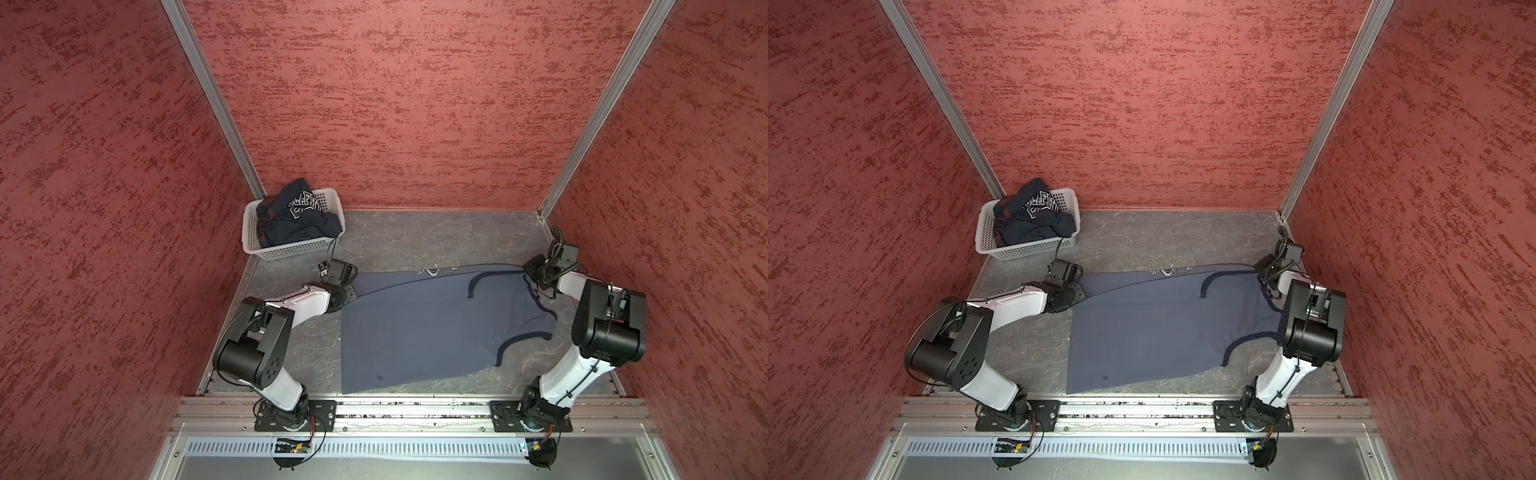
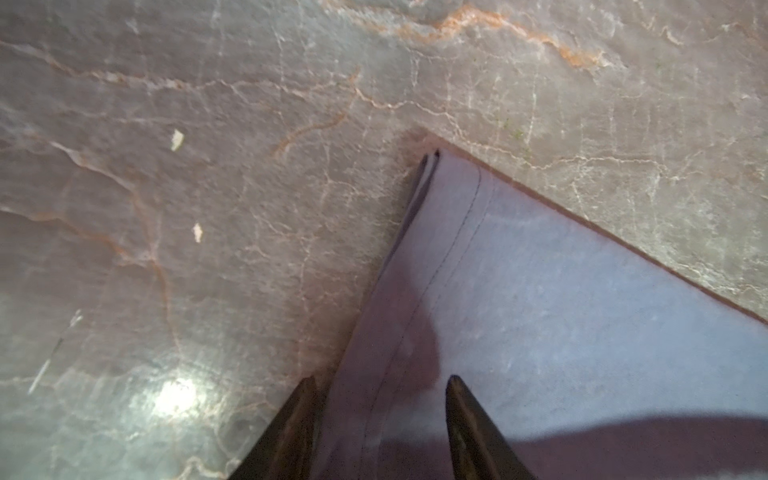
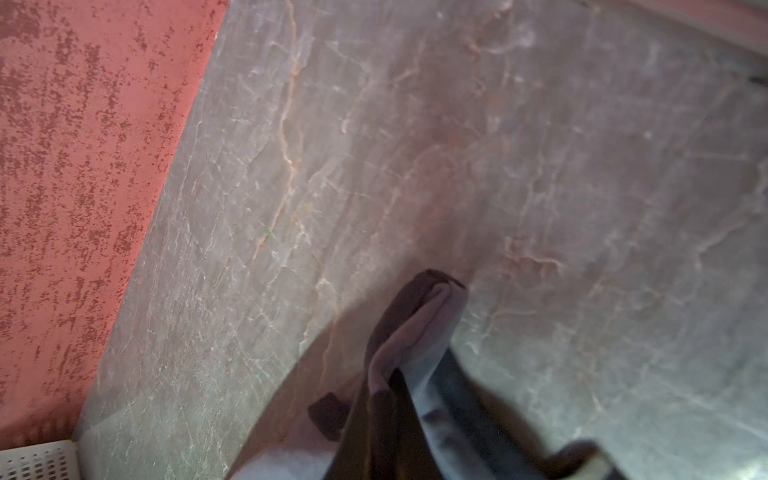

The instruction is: Fold and stack the tank tops

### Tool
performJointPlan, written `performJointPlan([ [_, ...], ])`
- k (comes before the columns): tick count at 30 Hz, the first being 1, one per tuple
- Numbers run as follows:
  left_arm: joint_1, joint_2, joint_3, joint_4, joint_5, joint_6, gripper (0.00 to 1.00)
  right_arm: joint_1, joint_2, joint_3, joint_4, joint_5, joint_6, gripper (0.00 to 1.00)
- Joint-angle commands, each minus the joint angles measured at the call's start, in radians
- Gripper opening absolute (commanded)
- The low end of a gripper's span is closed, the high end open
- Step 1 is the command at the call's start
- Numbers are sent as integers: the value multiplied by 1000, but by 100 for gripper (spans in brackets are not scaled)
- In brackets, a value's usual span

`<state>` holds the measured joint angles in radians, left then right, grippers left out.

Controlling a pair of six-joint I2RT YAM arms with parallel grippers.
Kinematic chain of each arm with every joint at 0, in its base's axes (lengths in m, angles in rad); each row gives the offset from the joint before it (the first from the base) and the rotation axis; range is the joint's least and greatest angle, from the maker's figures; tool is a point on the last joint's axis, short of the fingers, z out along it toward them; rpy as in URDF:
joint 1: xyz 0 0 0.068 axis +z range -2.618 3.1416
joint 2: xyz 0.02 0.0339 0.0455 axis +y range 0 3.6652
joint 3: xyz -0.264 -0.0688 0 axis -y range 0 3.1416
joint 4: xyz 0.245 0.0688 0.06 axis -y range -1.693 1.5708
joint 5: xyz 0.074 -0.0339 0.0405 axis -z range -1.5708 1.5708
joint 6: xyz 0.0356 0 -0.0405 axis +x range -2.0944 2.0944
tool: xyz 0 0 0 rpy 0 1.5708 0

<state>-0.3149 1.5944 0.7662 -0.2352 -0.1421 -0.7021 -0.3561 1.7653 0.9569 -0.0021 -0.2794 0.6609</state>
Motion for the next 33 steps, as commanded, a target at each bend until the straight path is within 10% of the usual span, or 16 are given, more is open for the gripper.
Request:
performJointPlan([
  [1, 0, -3, -35, -70, 51, 8, 51, -10, -21, -9, 155, -73, 26, 11],
  [19, -247, -188, 211, -331, -137, 119, 68, -18, -23, -5, 53, 60, 18, 39],
  [33, -149, -232, 43, -257, -42, 50, 68, 194, -263, -138, -120, -33, -55, 52],
])
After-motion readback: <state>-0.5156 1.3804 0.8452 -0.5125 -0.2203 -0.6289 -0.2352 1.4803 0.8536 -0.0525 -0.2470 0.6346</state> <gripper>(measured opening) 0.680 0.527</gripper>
